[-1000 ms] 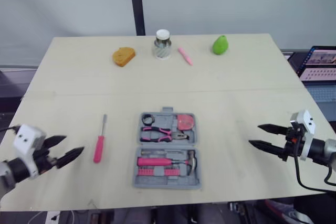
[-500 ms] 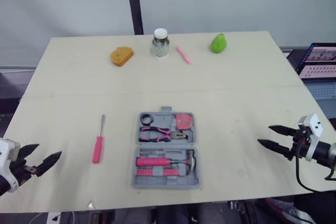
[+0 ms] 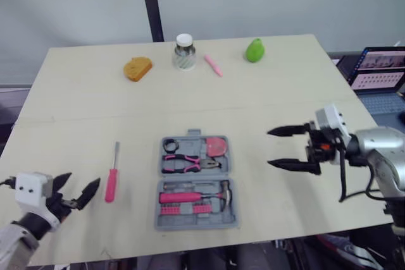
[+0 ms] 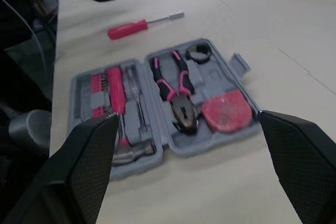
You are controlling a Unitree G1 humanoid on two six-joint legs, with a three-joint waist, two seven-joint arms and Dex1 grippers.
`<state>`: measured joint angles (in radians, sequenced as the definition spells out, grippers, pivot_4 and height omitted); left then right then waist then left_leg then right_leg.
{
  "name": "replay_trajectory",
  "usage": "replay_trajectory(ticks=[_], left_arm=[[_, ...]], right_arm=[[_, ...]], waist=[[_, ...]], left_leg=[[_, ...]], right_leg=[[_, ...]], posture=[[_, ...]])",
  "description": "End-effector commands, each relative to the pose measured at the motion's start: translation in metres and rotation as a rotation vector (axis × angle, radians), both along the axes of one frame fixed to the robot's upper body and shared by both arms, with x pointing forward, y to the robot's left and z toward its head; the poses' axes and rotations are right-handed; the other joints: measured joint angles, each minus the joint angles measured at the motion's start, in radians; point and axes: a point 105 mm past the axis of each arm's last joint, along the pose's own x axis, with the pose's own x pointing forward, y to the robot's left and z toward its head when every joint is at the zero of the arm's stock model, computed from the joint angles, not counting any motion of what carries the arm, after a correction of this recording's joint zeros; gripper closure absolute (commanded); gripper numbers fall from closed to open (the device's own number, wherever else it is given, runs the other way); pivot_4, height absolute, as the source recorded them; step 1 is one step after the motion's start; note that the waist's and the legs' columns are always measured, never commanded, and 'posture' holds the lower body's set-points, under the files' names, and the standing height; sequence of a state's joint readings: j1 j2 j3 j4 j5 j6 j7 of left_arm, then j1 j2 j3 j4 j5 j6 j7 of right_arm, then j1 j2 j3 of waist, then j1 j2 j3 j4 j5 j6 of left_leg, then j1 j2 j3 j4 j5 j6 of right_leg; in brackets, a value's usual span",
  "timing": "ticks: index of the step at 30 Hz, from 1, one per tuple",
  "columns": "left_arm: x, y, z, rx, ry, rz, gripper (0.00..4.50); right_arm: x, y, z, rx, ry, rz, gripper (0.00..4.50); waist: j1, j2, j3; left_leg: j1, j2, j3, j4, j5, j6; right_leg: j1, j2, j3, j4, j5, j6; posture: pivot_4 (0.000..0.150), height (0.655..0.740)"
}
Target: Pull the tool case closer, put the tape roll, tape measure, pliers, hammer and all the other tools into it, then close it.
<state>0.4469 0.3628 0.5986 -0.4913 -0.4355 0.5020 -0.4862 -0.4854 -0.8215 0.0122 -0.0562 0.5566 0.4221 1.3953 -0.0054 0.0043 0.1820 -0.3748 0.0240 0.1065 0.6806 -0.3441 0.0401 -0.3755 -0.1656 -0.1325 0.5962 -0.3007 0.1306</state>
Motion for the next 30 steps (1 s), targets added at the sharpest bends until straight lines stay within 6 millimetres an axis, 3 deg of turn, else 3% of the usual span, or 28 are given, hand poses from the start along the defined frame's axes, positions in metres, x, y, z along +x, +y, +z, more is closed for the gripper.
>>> replay_trajectory(ticks=[1,7,15,22,30], left_arm=[[0.002,-0.013,0.001,0.032,-0.043,0.089,0.06],[0.017,-0.028,-0.006,-0.003,-0.065,0.214,0.06],[0.045,-0.046,-0.011,-0.017,-0.061,0.252,0.06],[0.055,-0.038,-0.029,0.015,0.017,0.318,0.06],[0.058,-0.036,-0.035,0.012,0.087,0.329,0.06]], right_arm=[[0.001,0.019,0.009,-0.035,-0.031,0.109,0.00],[0.008,0.035,0.023,-0.037,-0.047,0.167,0.00],[0.001,0.044,0.029,-0.039,-0.041,0.203,0.00],[-0.003,0.043,0.031,-0.041,-0.029,0.192,0.00],[-0.004,0.043,0.031,-0.038,-0.025,0.184,0.00]], waist=[[0.008,-0.002,0.001],[0.024,-0.003,0.001],[0.026,-0.003,0.001],[0.023,-0.004,0.001],[0.025,-0.004,0.001]], left_leg=[[0.000,0.000,0.000,0.000,0.000,0.000],[-0.001,-0.002,0.000,0.001,-0.001,0.001],[-0.001,-0.002,0.001,0.002,-0.001,0.002],[-0.001,-0.002,0.002,0.002,-0.001,0.003],[-0.001,-0.002,0.002,0.002,-0.001,0.003]], right_leg=[[0.000,0.000,0.000,-0.001,0.000,0.000],[-0.001,0.000,-0.001,-0.001,0.000,0.000],[-0.001,0.002,-0.003,0.003,0.000,0.000],[-0.001,0.004,-0.003,0.003,0.000,0.000],[-0.001,0.003,-0.003,0.004,0.000,0.000]], posture=[[0.150,0.7400],[0.150,0.7400],[0.150,0.7400],[0.150,0.7400],[0.150,0.7400]])
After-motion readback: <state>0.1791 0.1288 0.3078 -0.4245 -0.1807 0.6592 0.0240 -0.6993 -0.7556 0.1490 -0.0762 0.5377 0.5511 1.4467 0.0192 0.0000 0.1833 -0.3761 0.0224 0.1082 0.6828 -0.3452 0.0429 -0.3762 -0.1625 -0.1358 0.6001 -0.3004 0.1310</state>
